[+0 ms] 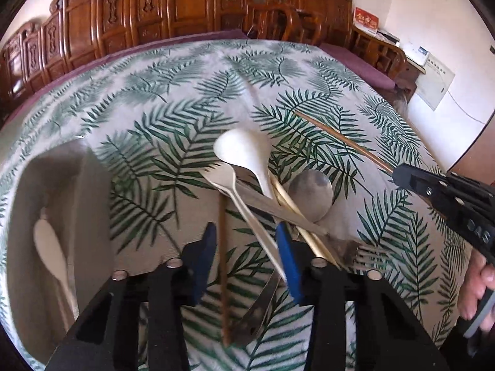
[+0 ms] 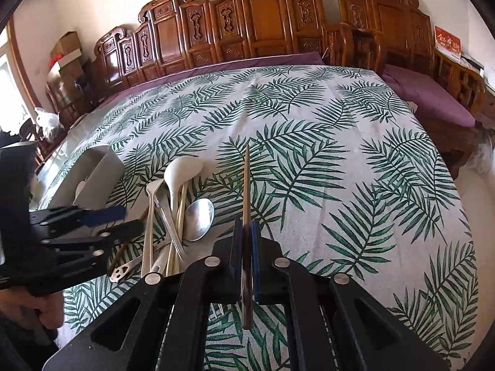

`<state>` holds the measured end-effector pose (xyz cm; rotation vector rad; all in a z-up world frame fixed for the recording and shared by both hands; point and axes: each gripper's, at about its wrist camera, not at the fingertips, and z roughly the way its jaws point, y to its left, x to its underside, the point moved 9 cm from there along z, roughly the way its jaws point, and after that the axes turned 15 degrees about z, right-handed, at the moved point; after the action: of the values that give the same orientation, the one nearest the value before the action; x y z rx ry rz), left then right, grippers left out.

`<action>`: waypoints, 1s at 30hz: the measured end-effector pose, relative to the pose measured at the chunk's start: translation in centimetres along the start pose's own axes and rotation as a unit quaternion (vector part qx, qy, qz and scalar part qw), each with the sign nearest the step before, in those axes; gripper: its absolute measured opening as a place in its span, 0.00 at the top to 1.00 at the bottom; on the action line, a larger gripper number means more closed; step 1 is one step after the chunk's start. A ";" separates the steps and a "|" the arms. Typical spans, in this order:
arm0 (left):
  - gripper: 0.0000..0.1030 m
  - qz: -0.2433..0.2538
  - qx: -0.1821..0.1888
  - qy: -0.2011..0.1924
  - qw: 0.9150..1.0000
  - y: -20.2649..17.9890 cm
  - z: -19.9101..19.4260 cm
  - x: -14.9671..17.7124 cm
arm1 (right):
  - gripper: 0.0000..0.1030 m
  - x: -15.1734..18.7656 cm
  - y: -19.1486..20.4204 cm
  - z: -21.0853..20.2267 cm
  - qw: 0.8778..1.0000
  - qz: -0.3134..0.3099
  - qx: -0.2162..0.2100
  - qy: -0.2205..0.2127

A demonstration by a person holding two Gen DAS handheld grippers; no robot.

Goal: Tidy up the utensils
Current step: 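Grasp the white plastic fork with the left tool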

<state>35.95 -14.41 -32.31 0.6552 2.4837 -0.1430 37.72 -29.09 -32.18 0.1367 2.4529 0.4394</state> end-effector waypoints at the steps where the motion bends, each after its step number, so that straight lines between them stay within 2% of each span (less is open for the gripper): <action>1: 0.72 -0.004 0.004 0.004 1.000 -0.1 0.4 0.0 | 0.94 0.0 0.1 0.0 1.000 0.000 -0.001 0.000; 2: 0.76 -0.007 0.007 0.007 1.000 -0.2 0.7 0.0 | 0.94 0.0 0.1 0.0 1.000 0.000 -0.003 0.001; 4: 0.78 -0.013 0.010 0.016 1.000 -0.5 1.5 0.0 | 0.94 -0.1 0.3 0.0 1.000 0.001 -0.007 0.001; 10: 0.78 -0.025 -0.002 0.023 0.999 -0.5 2.2 -0.3 | 0.94 -0.2 0.6 -0.2 1.000 0.005 -0.018 0.000; 12: 0.84 -0.026 -0.011 0.025 0.999 -0.2 2.2 -0.3 | 0.94 -0.2 0.7 -0.2 1.000 0.005 -0.019 0.000; 13: 0.94 -0.029 -0.011 0.025 0.999 -0.1 2.2 -0.2 | 0.94 -0.2 0.7 -0.2 1.000 0.005 -0.020 0.001; 14: 0.97 -0.033 -0.010 0.029 0.999 0.0 2.2 -0.1 | 0.94 -0.2 0.7 -0.2 1.000 0.005 -0.019 0.001; 19: 0.98 -0.029 -0.011 0.019 0.999 0.2 0.8 0.0 | 0.94 -0.1 1.2 -0.4 1.000 -0.001 -0.020 -0.002; 26: 0.98 -0.015 -0.011 -0.010 1.000 1.0 -3.1 -0.7 | 0.94 0.1 2.8 -1.0 0.999 -0.009 -0.032 -0.006; 30: 0.98 -0.004 -0.023 -0.021 1.000 1.8 -4.7 -1.1 | 0.94 0.3 4.2 -1.4 0.999 -0.021 -0.040 -0.010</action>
<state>35.30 -12.21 -27.66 0.6179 2.4429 -0.1020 36.58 -25.48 -29.84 0.0570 2.4104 0.5138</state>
